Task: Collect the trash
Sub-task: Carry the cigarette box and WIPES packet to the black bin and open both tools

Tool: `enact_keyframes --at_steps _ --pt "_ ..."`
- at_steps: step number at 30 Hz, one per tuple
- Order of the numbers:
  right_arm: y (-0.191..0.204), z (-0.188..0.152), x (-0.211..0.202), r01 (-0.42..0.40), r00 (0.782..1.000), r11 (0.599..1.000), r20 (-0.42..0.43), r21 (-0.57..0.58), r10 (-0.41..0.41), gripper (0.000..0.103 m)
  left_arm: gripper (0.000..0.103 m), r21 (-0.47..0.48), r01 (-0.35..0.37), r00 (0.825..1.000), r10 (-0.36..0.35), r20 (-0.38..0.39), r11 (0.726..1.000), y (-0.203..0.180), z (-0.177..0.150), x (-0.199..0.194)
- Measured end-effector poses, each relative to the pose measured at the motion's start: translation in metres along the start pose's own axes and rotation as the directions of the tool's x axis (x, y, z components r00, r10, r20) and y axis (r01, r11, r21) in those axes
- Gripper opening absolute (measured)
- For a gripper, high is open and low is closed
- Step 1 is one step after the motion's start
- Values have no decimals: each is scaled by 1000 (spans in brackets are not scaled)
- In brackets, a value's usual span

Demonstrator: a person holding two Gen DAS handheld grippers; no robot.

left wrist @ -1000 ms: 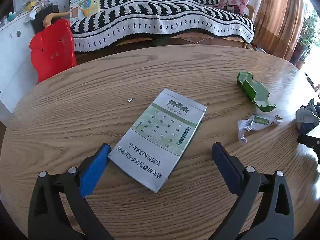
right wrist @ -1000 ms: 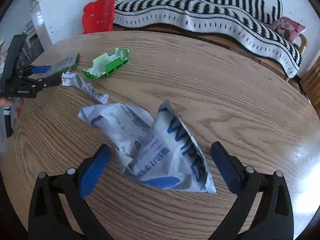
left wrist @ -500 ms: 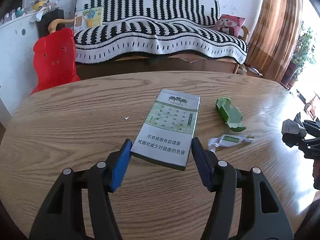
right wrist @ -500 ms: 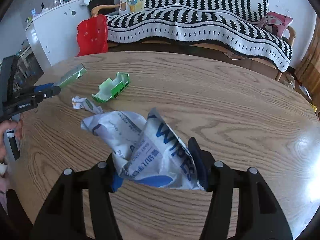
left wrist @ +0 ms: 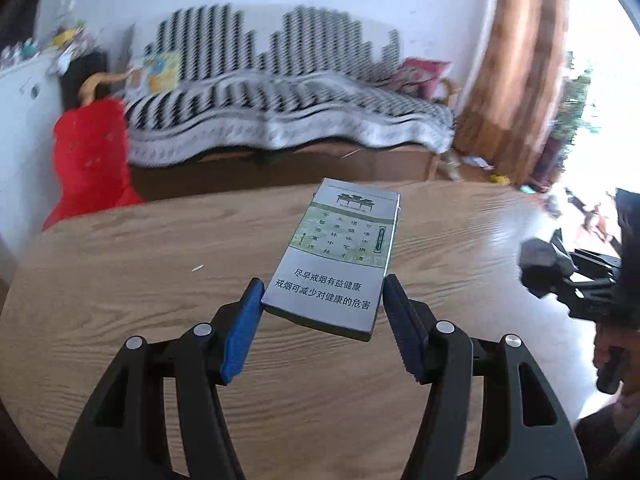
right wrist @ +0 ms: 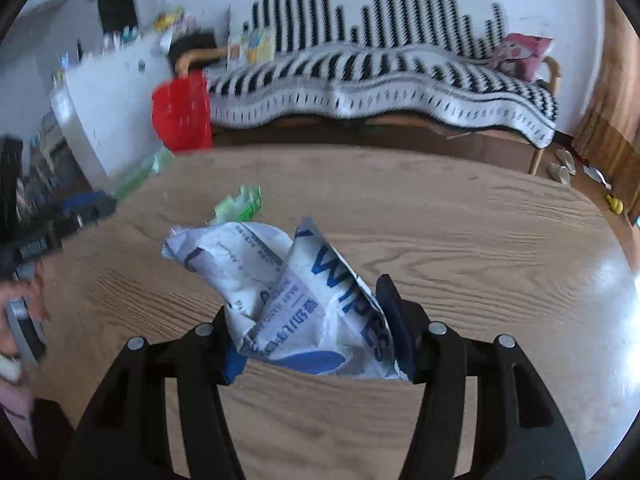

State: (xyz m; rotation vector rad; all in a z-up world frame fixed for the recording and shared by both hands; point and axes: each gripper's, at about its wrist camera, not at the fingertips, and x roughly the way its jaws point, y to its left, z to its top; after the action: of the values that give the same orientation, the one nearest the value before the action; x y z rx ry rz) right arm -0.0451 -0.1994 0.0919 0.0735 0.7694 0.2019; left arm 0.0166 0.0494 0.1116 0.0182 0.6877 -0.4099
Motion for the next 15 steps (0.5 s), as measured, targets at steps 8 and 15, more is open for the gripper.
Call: enact_keyframes --at_steps 8,15 --pt "-74 -74 -151 -10 983 977 180 214 -29 57 60 261 215 974 -226 13 941 -171 -14 -46" --pt "-180 -200 -272 93 962 889 189 449 -197 57 59 414 457 889 -424 -175 787 -335 -52 -68"
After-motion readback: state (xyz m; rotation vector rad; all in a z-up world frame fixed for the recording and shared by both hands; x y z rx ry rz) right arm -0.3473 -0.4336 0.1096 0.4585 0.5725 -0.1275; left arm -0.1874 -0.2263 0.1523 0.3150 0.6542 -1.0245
